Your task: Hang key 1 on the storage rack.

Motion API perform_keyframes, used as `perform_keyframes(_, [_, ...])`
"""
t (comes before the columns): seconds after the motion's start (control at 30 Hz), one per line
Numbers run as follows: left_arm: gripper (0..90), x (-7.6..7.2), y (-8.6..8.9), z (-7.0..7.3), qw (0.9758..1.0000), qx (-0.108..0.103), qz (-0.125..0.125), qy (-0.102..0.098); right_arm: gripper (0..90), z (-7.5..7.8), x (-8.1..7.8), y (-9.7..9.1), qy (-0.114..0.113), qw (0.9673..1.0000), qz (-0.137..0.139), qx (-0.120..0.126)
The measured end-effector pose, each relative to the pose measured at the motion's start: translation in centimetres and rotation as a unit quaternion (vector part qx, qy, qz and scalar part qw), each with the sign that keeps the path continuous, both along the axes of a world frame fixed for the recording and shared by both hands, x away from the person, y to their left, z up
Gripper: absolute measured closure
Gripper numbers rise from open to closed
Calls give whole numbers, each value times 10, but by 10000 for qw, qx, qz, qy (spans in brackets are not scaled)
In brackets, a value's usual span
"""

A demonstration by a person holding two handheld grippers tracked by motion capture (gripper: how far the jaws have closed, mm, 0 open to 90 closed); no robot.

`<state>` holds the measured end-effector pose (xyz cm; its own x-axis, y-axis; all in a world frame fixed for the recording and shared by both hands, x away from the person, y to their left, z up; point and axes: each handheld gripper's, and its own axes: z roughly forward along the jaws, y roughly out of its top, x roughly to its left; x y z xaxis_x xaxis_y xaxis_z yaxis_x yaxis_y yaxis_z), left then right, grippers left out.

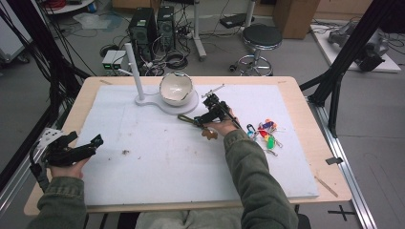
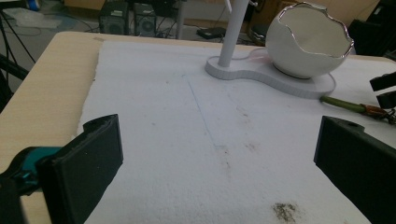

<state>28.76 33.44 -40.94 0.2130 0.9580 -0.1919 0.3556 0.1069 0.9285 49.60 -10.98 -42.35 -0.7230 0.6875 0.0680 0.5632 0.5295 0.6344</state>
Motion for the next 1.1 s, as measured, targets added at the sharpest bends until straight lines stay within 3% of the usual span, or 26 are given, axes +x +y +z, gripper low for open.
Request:
perform_keyframes(0.37, [17, 0, -1, 0, 10000, -18, -39, 14, 378, -3, -1, 3, 177, 9996, 233, -20])
perform_keyframes(0.6, [17, 1, -1, 0, 10000, -30, -58, 24, 547, -7, -4, 8, 359, 9978, 565, 4])
perform_keyframes(0.67, [17, 1, -1, -1, 10000, -47, -71, 27, 626, -6, -4, 8, 323, 9980, 537, -31])
perform_keyframes(0.93, [17, 2, -2, -1, 9999, -63, -103, 23, 758, -1, -7, 7, 377, 9983, 433, 25])
perform_keyframes(1.1, [17, 2, -2, -1, 9999, -66, -108, 24, 778, 1, -7, 5, 408, 9985, 361, 73])
